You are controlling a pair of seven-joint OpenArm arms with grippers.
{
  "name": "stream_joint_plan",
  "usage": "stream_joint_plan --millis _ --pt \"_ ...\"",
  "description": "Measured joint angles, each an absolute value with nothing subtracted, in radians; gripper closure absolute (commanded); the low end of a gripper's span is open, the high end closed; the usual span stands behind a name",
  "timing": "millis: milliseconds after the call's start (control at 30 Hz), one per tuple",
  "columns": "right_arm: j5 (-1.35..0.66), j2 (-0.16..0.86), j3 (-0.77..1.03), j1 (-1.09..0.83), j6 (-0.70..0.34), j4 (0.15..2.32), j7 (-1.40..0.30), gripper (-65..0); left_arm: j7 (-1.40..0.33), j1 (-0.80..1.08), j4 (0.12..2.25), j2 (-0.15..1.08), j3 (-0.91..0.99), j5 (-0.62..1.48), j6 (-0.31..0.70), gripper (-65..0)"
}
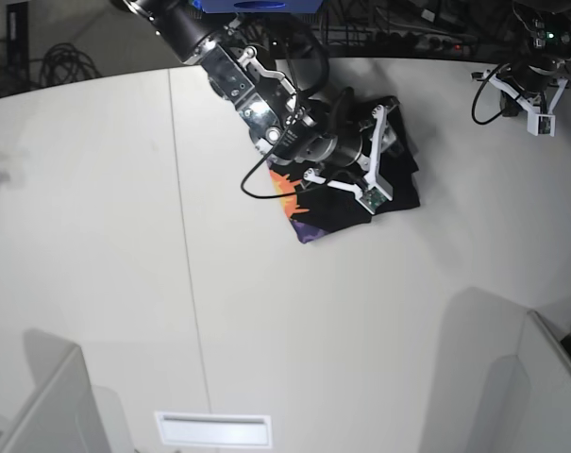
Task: Fold the T-shirt properly
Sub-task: 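Press and flatten the folded bundle with the right gripper, left gripper withdrawn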
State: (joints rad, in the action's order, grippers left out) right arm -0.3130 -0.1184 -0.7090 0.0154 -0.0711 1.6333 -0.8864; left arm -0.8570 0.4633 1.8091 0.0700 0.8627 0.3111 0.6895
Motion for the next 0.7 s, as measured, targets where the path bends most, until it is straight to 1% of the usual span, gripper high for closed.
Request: stream_joint_plan --millis 100,233,433,533,700 --pt "-0.313 -0.117 -0.760 0.052 -0.044 1.629 -0.889 -30.5 -0.857 0.463 1.809 0.070 0.862 0.311 0.690 0.0" --pt "-0.313 -0.131 -0.774 0.078 -0.041 1.629 -0.890 -30.5 -0.857 0.473 1.810 0.070 0.862 0.311 0.690 0.0" --pt "-0.318 -0.136 -0.899 0.120 -0.037 1.582 -0.885 -30.3 -0.857 0.477 1.811 0.069 0.862 0.312 0.690 0.0" --pt "-0.318 -0.135 -0.905 0.121 -0.039 1.567 -0.869 -30.5 -0.857 0.477 1.811 0.070 0.862 0.311 0.690 0.0" --pt "-0.485 -0.134 -0.905 0.171 -0.043 1.573 -0.844 -29.6 -0.857 0.476 1.811 0.070 0.862 0.311 0.690 0.0"
